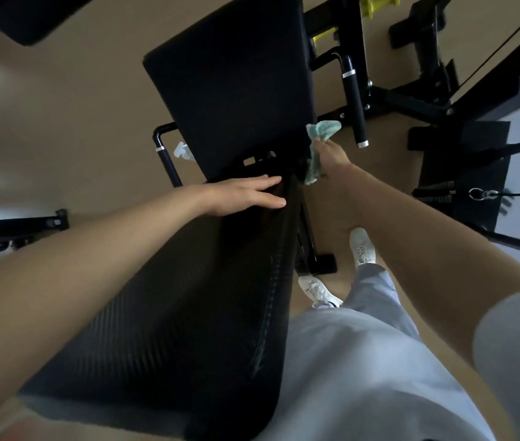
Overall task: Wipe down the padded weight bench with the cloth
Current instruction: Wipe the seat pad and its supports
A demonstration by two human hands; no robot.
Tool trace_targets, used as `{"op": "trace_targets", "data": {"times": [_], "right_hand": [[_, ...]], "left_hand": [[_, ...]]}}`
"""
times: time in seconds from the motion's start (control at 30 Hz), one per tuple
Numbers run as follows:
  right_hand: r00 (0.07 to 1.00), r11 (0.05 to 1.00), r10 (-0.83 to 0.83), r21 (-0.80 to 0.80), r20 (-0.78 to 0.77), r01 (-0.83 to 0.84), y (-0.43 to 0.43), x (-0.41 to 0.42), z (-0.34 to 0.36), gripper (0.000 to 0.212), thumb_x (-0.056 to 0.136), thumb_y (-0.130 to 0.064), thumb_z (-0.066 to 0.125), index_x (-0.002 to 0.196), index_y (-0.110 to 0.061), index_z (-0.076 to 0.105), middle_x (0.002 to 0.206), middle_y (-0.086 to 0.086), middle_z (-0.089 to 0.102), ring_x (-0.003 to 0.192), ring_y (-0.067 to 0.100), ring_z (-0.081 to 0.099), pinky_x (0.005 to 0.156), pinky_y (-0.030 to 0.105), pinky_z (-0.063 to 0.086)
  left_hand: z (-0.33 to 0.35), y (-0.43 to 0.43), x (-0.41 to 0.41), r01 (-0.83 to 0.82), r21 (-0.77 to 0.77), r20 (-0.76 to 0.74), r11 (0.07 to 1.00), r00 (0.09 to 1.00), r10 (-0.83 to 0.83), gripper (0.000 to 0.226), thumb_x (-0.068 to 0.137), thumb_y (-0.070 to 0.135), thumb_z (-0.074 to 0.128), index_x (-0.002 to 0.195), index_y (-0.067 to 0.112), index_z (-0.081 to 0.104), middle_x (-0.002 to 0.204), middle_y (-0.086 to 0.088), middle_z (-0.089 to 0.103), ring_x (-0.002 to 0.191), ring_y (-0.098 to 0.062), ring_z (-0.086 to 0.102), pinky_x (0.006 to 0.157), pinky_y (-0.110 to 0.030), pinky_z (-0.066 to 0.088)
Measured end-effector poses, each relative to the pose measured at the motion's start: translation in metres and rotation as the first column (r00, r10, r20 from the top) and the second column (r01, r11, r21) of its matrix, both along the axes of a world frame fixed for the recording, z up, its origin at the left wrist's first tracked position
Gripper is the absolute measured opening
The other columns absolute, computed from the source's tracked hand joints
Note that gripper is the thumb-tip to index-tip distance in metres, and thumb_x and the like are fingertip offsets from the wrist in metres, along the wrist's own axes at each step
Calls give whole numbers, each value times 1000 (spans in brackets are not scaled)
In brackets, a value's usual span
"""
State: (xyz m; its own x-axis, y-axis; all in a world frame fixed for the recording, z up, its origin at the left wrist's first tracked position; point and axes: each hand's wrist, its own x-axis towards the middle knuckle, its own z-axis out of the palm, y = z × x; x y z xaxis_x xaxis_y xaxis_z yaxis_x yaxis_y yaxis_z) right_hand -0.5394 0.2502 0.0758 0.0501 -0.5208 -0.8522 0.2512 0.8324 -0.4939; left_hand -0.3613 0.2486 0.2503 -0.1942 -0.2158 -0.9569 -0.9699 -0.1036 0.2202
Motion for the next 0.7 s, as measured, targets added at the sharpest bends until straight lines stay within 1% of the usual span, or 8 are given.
{"op": "trace_targets", "data": {"times": [0.03,0.13,0.23,0.27,0.33,0.43,0.53,0.7], "right_hand": [[999,999,2,45,32,-3,-2,6,-5,46,99,-52,55,131,-19,58,110,2,67,104,23,68,93,38,55],[992,991,-36,130,117,20,4,28,-4,35,103,-44,51,126,-18,55,103,3,63,94,22,64,67,35,53],[994,994,-55,99,98,45,5,40,-9,50,106,-45,44,143,-12,49,135,5,60,121,25,60,93,42,53],[993,993,-78,91,92,70,6,41,-12,50,106,-44,45,144,-11,49,137,4,59,122,23,59,96,40,52],[984,988,-140,84,106,132,15,43,-7,46,107,-38,45,142,-10,52,128,4,63,117,20,62,91,34,54],[950,971,-241,59,200,233,45,47,2,40,108,-33,43,135,-6,57,123,13,70,115,29,67,105,44,52],[918,944,-330,76,222,321,67,36,-7,44,105,-35,47,134,-4,60,123,17,71,112,32,70,100,47,55],[792,786,-586,357,172,504,61,4,-43,45,101,-36,55,137,-8,55,129,13,67,113,34,68,101,52,53]], "left_hand": [[0,-1,-1,-2,1,3,1000,1000,2,90,79,75,54,159,48,20,172,12,9,160,-19,5,129,-47,4],[2,0,-5,-17,8,19,1000,1000,17,94,74,75,51,159,48,20,172,11,9,159,-20,5,129,-50,4],[-2,-1,-4,-16,3,28,1000,999,16,87,82,73,52,159,48,20,172,10,9,160,-20,5,129,-50,2],[-4,-2,-4,-17,-1,31,1000,999,17,84,85,72,52,159,48,20,172,10,9,160,-21,4,128,-49,2],[-8,-2,-5,-14,-14,35,1000,999,15,83,84,75,51,158,50,21,172,12,9,160,-20,5,128,-50,3],[-15,-2,-1,-8,-36,25,999,1000,9,82,83,78,50,156,55,21,171,16,10,159,-19,5,129,-51,4],[-18,-2,2,-6,-32,14,999,1000,6,80,84,78,49,155,56,21,171,17,10,159,-19,5,129,-50,4],[-20,-4,0,-14,-14,-14,1000,1000,14,90,78,81,53,157,52,20,171,16,10,159,-19,7,128,-47,7]]}}
